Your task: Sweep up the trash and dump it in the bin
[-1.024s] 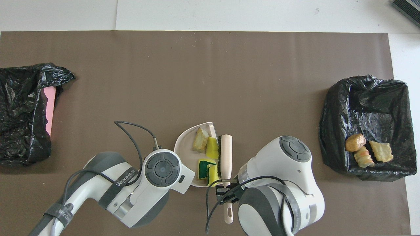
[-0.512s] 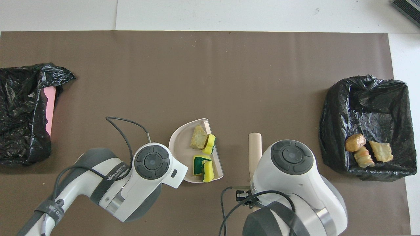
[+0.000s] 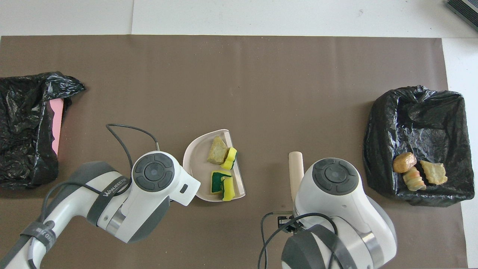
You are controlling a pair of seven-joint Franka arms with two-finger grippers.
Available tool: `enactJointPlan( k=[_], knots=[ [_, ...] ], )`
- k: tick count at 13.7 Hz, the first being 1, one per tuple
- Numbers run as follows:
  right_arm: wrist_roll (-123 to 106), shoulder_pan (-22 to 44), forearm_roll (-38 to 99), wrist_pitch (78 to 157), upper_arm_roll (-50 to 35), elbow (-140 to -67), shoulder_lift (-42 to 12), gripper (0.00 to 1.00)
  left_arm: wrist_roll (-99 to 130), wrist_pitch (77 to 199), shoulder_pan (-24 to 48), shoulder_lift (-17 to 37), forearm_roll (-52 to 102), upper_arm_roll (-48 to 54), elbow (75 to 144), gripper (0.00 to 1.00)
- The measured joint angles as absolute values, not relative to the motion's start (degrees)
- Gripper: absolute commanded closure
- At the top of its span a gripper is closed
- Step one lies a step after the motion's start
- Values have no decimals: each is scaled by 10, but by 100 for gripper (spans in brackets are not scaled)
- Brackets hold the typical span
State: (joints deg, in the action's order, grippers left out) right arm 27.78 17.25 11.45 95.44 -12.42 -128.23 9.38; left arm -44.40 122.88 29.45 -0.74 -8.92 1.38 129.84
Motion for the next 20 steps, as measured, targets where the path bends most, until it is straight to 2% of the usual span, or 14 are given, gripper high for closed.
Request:
enactJointPlan(
  k=[4, 8, 14, 20],
  knots=[
    [300, 204, 125, 1010, -126, -1320, 91, 100, -529, 1229, 240, -15, -59, 12, 1282, 100],
    [406, 294, 185, 1094, -129, -1336, 78, 100, -629, 1228, 178, -52, -30, 8, 1272, 100],
    [464, 385, 215, 1183, -130, -1356, 38, 100, -839, 1195, 11, -71, 25, 2, 1217, 100],
    [436, 396, 215, 1198, -129, -1379, 33, 100, -905, 1149, -151, -61, 50, 1, 1156, 100]
  ],
)
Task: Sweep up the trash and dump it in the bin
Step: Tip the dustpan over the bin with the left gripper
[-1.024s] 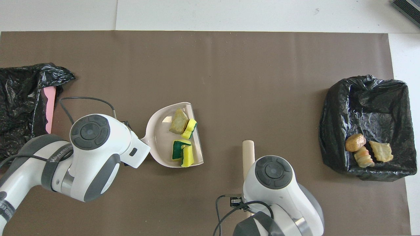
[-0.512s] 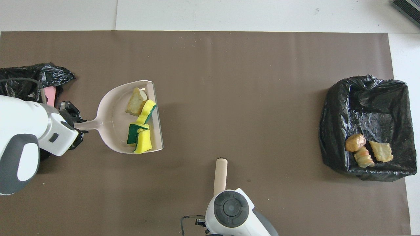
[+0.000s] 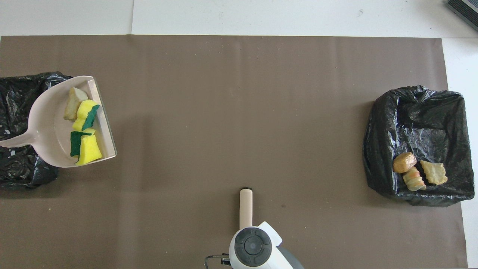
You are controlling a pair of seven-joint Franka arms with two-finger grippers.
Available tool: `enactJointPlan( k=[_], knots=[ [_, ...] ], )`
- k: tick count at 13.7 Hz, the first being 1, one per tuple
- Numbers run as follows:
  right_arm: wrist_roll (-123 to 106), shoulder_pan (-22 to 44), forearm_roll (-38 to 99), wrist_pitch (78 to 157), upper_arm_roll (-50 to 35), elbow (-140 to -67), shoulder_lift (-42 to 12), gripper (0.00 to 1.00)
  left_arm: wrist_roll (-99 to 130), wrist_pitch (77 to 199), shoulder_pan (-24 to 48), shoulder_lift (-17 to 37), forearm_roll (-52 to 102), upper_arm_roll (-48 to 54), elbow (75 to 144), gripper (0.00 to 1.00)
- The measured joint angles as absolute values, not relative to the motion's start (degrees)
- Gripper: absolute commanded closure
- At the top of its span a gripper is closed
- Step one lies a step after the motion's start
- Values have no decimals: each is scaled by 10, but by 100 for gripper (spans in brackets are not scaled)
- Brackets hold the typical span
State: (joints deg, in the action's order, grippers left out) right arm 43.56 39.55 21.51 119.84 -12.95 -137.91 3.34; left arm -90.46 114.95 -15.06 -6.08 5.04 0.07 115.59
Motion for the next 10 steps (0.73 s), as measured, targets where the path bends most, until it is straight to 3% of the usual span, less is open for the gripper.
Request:
enactJointPlan(
  k=[5, 6, 7, 8, 9, 10],
  knots=[
    [432, 395, 215, 1202, -129, -1390, 41, 100, -945, 1136, -260, -39, 68, 1, 1098, 100],
    [432, 395, 215, 1205, -129, -1391, 41, 90, -965, 1123, -276, -25, 65, 0, 1067, 100],
    [432, 394, 215, 1205, -129, -1392, 41, 55, -988, 1112, -290, -6, 54, 0, 1030, 100],
    [432, 393, 215, 1205, -129, -1392, 41, 12, -1008, 1105, -301, 13, 32, -1, 998, 100],
    [432, 393, 215, 1205, -128, -1392, 40, 0, -1028, 1103, -309, 30, 6, -1, 972, 100],
    [432, 392, 215, 1207, -127, -1392, 40, 0, -1049, 1105, -313, 49, -19, -1, 950, 100]
  ],
)
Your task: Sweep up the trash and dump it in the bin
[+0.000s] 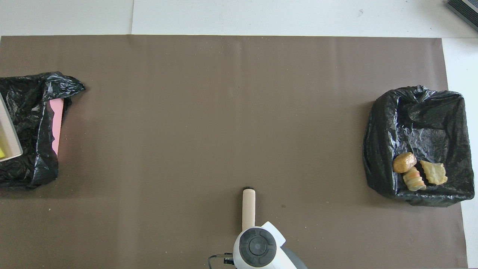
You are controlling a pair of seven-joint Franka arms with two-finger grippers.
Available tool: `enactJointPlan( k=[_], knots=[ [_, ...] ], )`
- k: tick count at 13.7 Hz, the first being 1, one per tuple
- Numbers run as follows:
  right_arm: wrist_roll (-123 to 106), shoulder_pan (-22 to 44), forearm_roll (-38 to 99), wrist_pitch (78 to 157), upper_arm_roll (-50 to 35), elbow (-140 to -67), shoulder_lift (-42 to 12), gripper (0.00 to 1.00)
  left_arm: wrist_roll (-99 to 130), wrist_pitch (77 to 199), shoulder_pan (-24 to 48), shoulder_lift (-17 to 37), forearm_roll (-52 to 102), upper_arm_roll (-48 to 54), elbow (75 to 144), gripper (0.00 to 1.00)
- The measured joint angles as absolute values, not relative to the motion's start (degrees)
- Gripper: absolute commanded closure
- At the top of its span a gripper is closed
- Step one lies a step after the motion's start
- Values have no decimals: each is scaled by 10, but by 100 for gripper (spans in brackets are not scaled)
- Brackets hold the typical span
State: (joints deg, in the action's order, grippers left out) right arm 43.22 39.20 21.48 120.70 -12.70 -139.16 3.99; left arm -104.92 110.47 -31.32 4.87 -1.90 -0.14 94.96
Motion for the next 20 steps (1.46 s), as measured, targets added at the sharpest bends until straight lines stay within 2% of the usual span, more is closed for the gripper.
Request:
enactJointPlan(
  k=[4, 10, 15, 20],
  knots=[
    [428, 376, 214, 1217, -125, -1368, 40, 0, -1100, 1160, -319, 108, -134, -4, 899, 100],
    [414, 297, 151, 1192, -121, -1294, 45, 0, -1114, 1252, -318, 161, -308, -1, 893, 100],
    [413, 230, 90, 1174, -119, -1226, 48, 0, -1063, 1246, -291, 167, -416, 3, 887, 100],
    [354, 149, 68, 1146, -117, -1161, 48, 0, -958, 1174, -249, 152, -515, 4, 872, 100]
  ],
)
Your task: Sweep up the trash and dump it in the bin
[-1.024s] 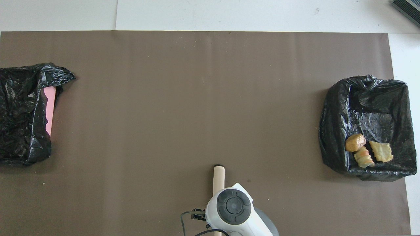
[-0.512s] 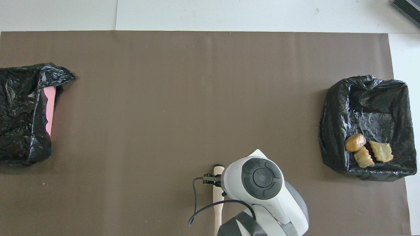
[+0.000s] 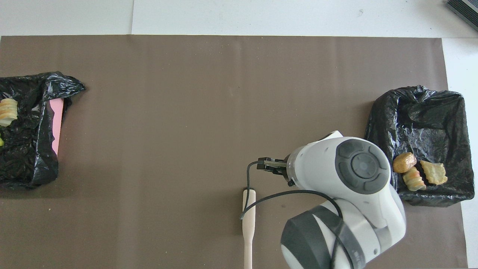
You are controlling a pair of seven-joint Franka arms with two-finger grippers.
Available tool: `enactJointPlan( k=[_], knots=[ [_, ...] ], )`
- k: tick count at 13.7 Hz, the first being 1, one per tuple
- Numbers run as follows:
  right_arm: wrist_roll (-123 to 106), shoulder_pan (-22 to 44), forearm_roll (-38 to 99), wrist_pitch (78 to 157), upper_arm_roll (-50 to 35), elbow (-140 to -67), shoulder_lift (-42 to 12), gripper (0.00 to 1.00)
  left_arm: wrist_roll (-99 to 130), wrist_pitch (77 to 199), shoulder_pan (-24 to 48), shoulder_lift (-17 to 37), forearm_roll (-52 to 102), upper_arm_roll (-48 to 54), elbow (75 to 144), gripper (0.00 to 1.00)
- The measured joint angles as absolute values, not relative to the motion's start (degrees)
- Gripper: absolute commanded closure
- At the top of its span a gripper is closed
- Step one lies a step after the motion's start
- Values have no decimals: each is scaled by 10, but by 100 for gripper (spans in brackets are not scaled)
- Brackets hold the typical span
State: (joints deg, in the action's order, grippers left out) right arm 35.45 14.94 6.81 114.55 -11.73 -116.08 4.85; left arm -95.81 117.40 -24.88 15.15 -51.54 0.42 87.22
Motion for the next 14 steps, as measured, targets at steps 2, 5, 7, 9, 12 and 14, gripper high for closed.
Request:
enactJointPlan(
  k=[2, 5, 7, 9, 12, 14],
  knots=[
    [294, 109, 68, 1110, -116, -1131, 49, 0, -925, 1159, -237, 141, -541, 5, 872, 100],
    [252, 76, 68, 1076, -116, -1098, 49, 0, -878, 1129, -223, 133, -577, 6, 876, 100],
    [250, 65, 66, 1067, -116, -1079, 49, 0, -829, 1113, -207, 123, -620, 6, 898, 100],
    [250, 61, 46, 1055, -116, -1063, 49, 0, -795, 1093, -189, 110, -635, 7, 922, 100],
    [225, 61, -1, 1030, -117, -1040, 49, 0, -780, 1060, -165, 98, -642, 8, 933, 100],
    [204, 58, -10, 1000, -113, -1018, 49, 0, -780, 1056, -160, 89, -640, 9, 931, 100]
  ],
)
